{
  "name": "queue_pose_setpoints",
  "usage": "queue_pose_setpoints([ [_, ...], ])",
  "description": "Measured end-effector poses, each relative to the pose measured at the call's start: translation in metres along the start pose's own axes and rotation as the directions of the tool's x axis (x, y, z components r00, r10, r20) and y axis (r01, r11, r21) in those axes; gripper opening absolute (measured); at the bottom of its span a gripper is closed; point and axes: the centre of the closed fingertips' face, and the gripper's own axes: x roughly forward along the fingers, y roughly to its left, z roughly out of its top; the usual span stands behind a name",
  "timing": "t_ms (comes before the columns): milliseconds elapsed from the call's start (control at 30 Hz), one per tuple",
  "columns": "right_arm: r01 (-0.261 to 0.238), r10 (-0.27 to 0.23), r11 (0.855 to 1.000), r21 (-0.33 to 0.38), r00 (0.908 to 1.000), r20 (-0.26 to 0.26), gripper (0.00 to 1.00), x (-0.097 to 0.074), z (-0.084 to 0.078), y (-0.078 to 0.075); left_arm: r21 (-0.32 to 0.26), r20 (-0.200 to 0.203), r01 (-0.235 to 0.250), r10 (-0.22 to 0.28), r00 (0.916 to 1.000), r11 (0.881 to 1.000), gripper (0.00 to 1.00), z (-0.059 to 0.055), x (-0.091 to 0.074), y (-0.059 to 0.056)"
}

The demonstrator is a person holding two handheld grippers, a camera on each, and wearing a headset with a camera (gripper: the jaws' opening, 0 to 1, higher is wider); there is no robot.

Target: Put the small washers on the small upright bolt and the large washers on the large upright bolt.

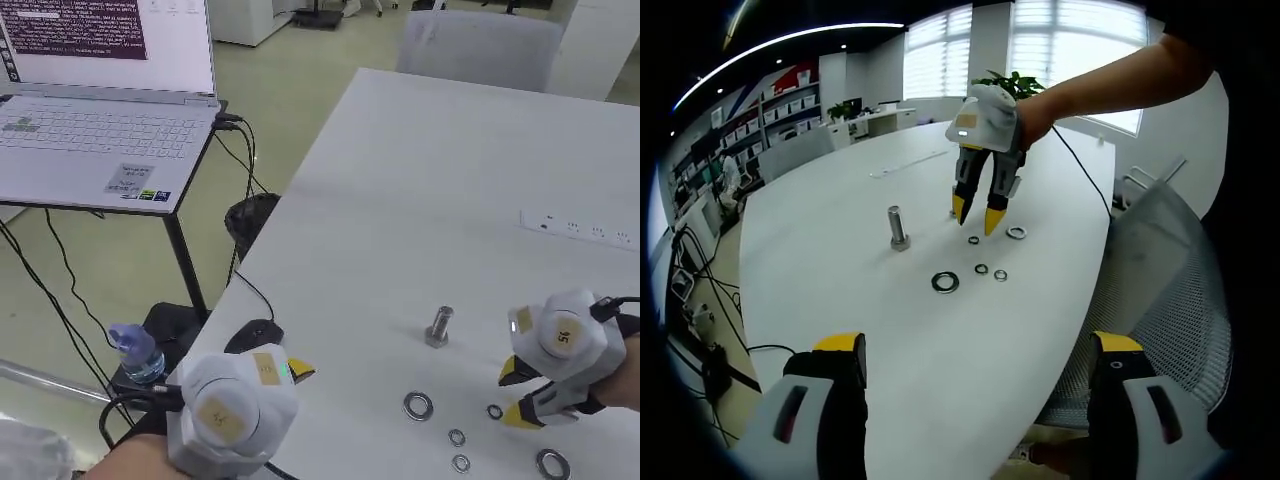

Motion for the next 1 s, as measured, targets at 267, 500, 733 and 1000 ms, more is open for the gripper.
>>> queue_pose_setpoints([
  [267, 0.008, -0.008, 1.0, 0.0, 0.9999, -0.015, 0.29, 0.011, -0.005, 0.0, -0.003, -0.004, 0.003, -0.003, 1.0, 1.0, 0.92, -0.003, -0.001, 0.001],
  [500, 0.011, -0.011, 1.0, -0.008, 0.9997, -0.022, 0.27, 0.013, -0.005, -0.001, 0.0, -0.003, 0.004, -0.004, 1.0, 1.0, 0.92, -0.002, 0.0, 0.004],
  [733, 0.008, -0.008, 1.0, -0.002, 0.9996, -0.029, 0.26, 0.014, -0.003, -0.003, 0.005, -0.002, 0.005, -0.005, 1.0, 1.0, 0.91, -0.001, 0.0, 0.005],
  [1000, 0.004, -0.004, 1.0, 0.02, 0.9998, -0.022, 0.23, 0.014, -0.003, -0.003, 0.003, 0.003, 0.002, -0.002, 1.0, 1.0, 0.9, -0.001, -0.001, 0.006],
])
